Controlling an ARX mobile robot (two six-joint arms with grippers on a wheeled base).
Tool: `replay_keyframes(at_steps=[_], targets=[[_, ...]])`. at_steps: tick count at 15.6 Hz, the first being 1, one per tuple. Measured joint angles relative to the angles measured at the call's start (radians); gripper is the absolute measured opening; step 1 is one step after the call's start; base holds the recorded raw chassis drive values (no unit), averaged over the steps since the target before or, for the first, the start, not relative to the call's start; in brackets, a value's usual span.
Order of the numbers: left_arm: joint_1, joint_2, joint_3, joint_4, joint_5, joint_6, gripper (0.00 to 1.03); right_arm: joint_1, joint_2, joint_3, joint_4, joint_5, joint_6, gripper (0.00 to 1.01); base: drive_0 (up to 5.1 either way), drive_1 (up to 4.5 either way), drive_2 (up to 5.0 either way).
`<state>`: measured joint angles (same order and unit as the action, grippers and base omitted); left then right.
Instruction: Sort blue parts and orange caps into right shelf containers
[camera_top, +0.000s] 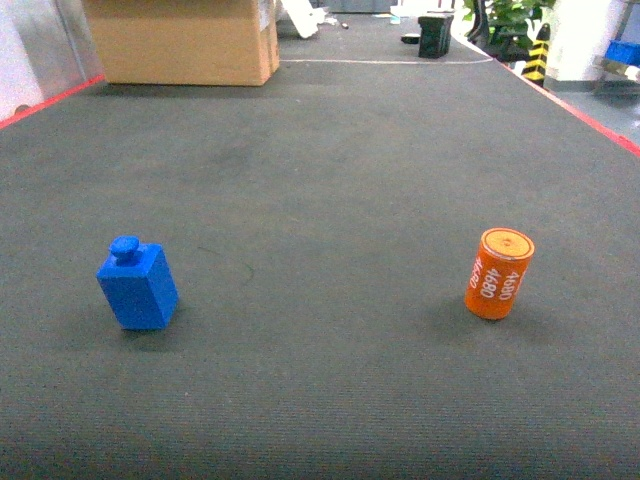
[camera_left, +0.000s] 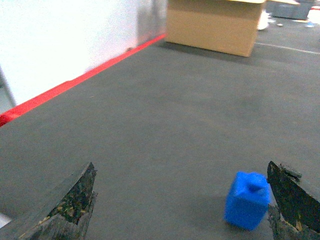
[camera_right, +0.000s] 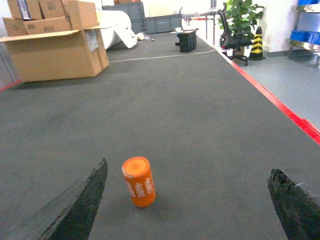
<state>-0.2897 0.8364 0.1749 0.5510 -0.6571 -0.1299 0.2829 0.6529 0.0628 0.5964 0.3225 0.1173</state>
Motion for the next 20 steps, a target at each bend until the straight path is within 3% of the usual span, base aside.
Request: replay_keyframes(at_steps=[1,3,6,12,20], targets=[[0.013,0.203,0.081,0.146,0.077,0.011,0.98,-0.002,0.195,0.054,0.165,-0.033,0.010,0.98,0.0,0.00,0.0],[0.050,0.535,0.237,0.262,0.181,0.040,0.98,0.000,0.541,0.180,0.351,-0.058,0.009,0.98,0.0,0.00,0.0],[0.077,0.796,0.417,0.252,0.264,0.075,0.98,0.039,0.855,0.348,0.372,-0.065,0.002,0.98,0.0,0.00,0.0],[0.074,0.975,0.534,0.275,0.319,0.047,0.98,0.053,1.116,0.536,0.356,-0.057,-0.011,0.98,0.0,0.00,0.0],[0.071,1.070,0.555,0.244,0.344,0.034,0.98,0.037,1.313,0.641,0.337,-0.072,0.006,0.98,0.0,0.00,0.0]])
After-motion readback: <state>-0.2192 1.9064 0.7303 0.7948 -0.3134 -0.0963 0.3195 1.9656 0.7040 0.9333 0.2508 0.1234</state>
